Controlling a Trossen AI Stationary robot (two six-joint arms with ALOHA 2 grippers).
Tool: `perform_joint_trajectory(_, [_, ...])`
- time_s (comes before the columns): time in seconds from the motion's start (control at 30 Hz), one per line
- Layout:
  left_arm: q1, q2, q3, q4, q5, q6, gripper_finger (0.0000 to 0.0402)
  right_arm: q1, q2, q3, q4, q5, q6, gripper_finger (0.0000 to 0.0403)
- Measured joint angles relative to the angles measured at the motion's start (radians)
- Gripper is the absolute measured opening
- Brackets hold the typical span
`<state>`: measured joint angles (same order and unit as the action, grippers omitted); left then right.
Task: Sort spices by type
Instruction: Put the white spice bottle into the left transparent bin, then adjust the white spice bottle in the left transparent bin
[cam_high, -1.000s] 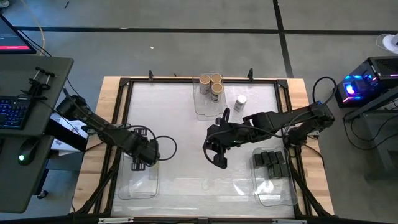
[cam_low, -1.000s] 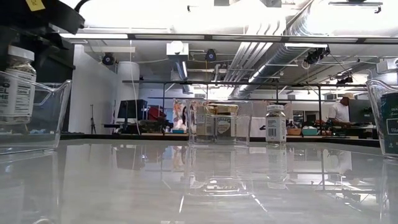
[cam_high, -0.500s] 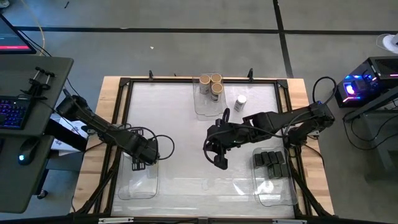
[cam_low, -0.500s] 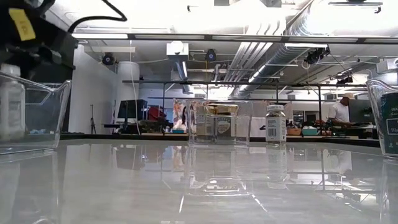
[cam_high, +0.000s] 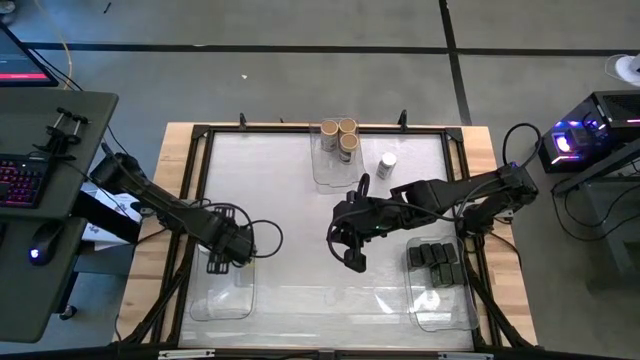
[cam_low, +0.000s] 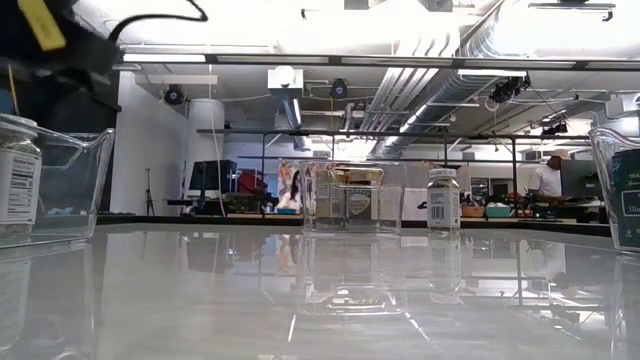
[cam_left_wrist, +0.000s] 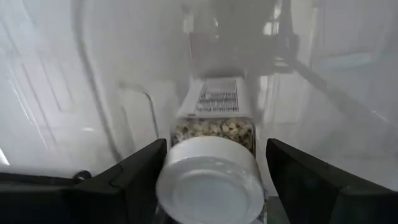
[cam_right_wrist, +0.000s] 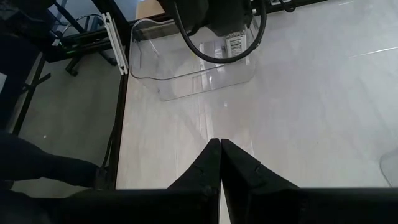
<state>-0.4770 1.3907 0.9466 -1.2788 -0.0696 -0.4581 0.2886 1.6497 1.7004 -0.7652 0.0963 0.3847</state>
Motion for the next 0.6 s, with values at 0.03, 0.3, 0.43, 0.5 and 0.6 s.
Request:
perform_joint_trajectory(0.03, [0.0,0.0,0.014,-0.008,-0.013,0.012,0.0262,0.0,0.0,0.0,0.0,0.0,0.0,0.0])
perform_joint_trajectory(0.3, [-0.001,-0.005,0.142,-0.177,-0.043,0.058,0.0262,-0.001,0.0,0.0,0.0,0.0,-0.004,0.0])
perform_joint_trajectory(0.43, [-0.041,-0.067,0.199,-0.179,-0.052,-0.04,0.0259,-0.001,0.0,0.0,0.001,0.0,-0.026,0.0])
perform_joint_trajectory(0.5, [-0.093,-0.114,0.206,-0.107,-0.064,-0.1,0.025,-0.001,0.0,0.0,0.0,0.0,-0.029,0.0])
perform_joint_trajectory(0.6, [-0.199,-0.173,0.206,-0.055,-0.14,-0.214,0.0221,-0.001,0.0,0.0,0.0,0.0,-0.034,0.0])
